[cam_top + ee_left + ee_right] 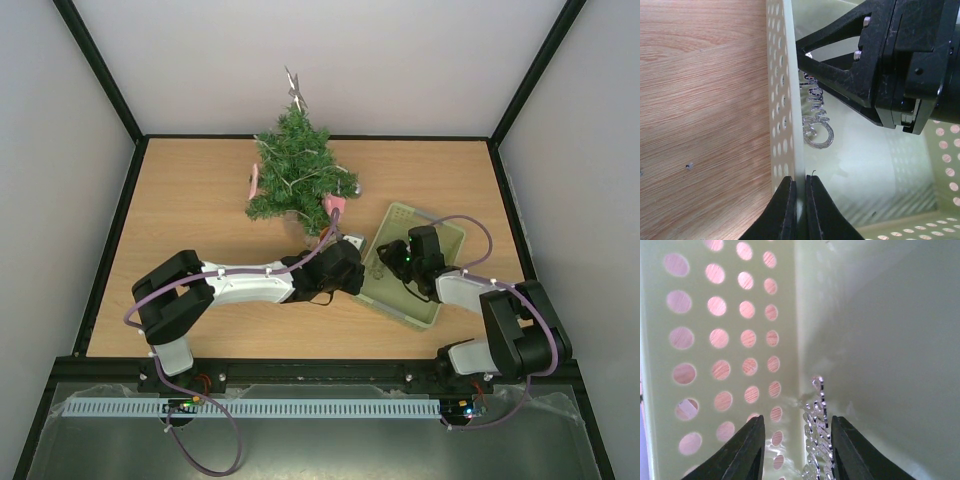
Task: Decorate the small christmas tree
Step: Pick up the decoration item from the storage box.
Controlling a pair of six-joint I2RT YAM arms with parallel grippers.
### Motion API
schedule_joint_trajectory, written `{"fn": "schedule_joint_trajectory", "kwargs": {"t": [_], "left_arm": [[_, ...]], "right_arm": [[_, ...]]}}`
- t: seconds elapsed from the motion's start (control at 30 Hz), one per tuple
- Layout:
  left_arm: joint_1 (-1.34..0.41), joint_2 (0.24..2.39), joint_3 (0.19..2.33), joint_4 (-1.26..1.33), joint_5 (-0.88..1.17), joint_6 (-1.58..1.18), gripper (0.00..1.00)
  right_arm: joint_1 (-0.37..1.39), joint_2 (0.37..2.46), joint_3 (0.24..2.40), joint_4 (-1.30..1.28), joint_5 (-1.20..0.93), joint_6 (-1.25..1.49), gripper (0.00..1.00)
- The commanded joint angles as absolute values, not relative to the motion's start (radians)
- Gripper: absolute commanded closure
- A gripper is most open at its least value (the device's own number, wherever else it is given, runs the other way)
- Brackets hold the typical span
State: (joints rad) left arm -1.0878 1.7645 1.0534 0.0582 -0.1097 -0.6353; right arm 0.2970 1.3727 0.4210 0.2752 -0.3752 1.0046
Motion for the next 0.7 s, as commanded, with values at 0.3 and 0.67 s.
{"fn": "schedule_joint_trajectory", "kwargs": {"t": [0.3,0.67], "left_arm": [[-1.100,1.756,1.058,0.094,-0.101,-0.621,0.96],[-1.102,1.752,1.081,0.103,-0.078,-0.636,0.81]], "right_arm": [[0.307,1.357,0.383,0.324,-0.290,0.921,0.93],[0.307,1.169,0.519,0.001,-0.030,0.733,0.98]]}}
